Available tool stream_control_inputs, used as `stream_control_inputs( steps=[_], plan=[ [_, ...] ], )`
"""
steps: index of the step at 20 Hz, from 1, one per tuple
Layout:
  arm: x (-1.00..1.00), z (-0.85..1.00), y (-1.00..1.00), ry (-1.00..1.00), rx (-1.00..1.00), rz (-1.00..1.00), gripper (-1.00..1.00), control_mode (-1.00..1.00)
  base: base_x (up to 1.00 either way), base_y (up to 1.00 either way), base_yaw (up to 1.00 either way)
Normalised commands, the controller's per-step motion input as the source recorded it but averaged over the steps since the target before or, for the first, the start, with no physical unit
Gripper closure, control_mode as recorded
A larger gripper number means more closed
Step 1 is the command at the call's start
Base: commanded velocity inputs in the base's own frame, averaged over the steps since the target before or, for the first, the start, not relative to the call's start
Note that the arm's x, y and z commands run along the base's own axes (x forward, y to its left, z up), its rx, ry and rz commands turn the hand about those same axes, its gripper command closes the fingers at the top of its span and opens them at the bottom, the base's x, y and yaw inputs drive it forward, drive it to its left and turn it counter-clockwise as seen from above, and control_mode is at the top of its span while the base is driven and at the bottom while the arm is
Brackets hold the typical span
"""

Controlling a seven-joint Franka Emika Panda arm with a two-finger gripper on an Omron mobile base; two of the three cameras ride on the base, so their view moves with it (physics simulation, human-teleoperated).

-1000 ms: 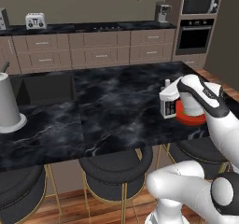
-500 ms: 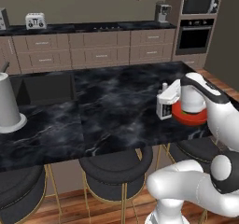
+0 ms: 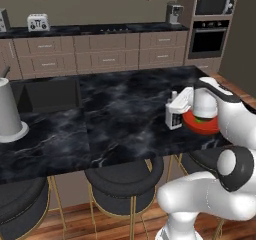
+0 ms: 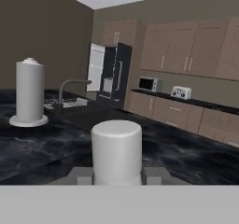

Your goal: There is a bowl on the dining counter. Grab a lemon wedge from the fridge and place it in the bowl. Then get the liquor bottle and glass cup from the cabinet and place them next to the bowl.

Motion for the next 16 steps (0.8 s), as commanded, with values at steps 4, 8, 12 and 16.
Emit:
stream_control_inputs(
  steps=[4,8,12,16],
  plan=[
    [0.28,-0.04,0.0,0.0,0.0,0.02,1.0,-1.0,0.0,0.0,0.0],
    [0.11,-0.19,-0.03,0.0,0.0,0.01,1.0,-1.0,0.0,0.0,0.0],
    [0.04,-0.23,-0.04,0.0,0.0,0.01,1.0,-1.0,0.0,0.0,0.0],
    [0.0,-0.23,-0.05,0.0,0.0,0.0,1.0,-1.0,0.0,0.0,0.0]
  ],
)
